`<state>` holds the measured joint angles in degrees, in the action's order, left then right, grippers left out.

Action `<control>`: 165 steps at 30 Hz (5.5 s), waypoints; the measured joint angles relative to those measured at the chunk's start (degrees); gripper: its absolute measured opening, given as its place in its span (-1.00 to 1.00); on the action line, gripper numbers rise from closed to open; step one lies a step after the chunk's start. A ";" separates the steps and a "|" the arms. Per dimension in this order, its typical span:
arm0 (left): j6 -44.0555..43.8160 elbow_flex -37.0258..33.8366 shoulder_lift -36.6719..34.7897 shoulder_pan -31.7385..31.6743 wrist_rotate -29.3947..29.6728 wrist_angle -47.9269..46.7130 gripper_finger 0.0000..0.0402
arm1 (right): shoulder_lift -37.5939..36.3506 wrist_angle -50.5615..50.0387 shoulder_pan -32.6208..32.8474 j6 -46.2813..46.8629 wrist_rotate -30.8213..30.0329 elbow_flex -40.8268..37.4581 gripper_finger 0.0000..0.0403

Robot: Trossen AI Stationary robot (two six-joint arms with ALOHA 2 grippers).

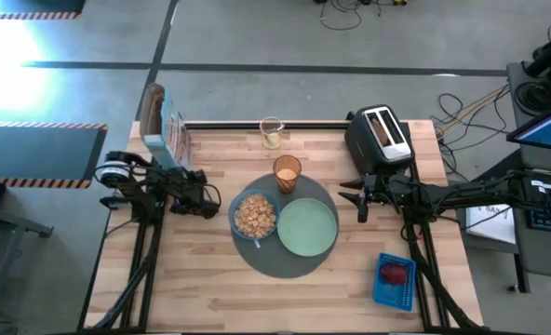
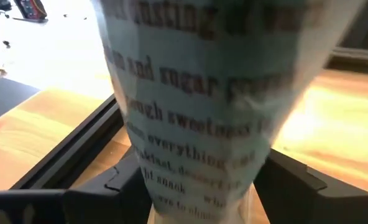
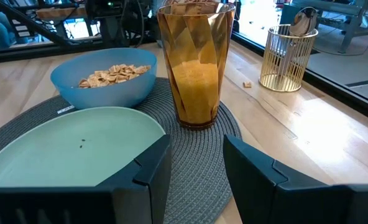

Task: Arrange a breakfast setting
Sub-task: Pour the cereal from the cereal box into a blue bowl, then put the toasted bread on the green plate

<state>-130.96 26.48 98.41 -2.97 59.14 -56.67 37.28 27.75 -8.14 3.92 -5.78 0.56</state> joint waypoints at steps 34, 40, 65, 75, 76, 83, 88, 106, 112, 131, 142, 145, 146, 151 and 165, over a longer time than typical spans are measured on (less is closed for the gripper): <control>11.55 4.98 -7.50 21.75 -19.93 -0.25 0.13 | 0.00 0.00 0.02 0.00 0.00 0.01 -0.33; 13.54 7.92 -9.61 28.62 -21.31 -0.31 0.13 | -0.01 0.00 0.02 0.03 0.00 0.02 -0.33; 56.78 39.26 -4.67 46.13 -5.87 3.28 0.13 | 0.00 0.00 0.00 0.07 0.02 0.01 -0.33; 97.66 45.62 -4.74 47.36 -5.71 22.65 0.13 | 0.00 0.00 0.00 0.07 0.00 0.01 -0.33; 100.77 45.68 -4.74 46.84 -5.80 24.90 0.13 | 0.00 0.00 0.01 0.03 0.00 0.01 -0.33; 118.39 37.08 -8.29 41.68 -15.76 49.72 0.13 | 0.00 0.00 0.00 0.07 0.00 0.00 -0.33; 128.90 23.32 -14.10 36.72 -25.35 73.34 0.13 | 0.00 0.00 0.01 0.06 0.00 0.01 -0.33; 142.70 -12.24 -35.38 33.95 -23.92 107.93 0.13 | 0.00 0.00 0.00 0.00 0.00 0.02 -0.33; 138.02 -12.94 -36.89 33.69 -15.78 108.70 0.13 | 0.00 0.00 0.01 0.06 0.00 0.01 -0.33; 139.86 -15.47 -41.03 33.60 -13.10 108.31 0.13 | 0.00 0.00 0.01 0.05 0.00 0.00 -0.33; 144.39 -15.33 -43.49 33.60 -9.09 108.55 0.13 | 0.00 0.01 0.00 0.07 0.00 0.02 -0.33; 145.59 -15.32 -44.12 33.58 -6.88 108.53 0.13 | 0.00 0.00 0.00 0.01 0.00 0.01 -0.33; 145.96 -15.32 -44.37 33.59 -6.18 108.53 0.13 | 0.00 0.00 0.00 0.07 0.00 0.01 -0.33; 147.05 -15.32 -45.96 33.58 -5.45 108.51 0.13 | 0.00 0.01 0.01 0.07 0.00 0.01 -0.33; 148.38 -15.28 -50.60 33.60 -5.66 108.36 0.13 | 0.00 0.50 0.00 0.89 -0.12 0.01 -0.33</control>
<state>17.42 11.20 47.81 30.63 53.48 51.69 37.28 28.25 -8.14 4.82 -5.91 0.56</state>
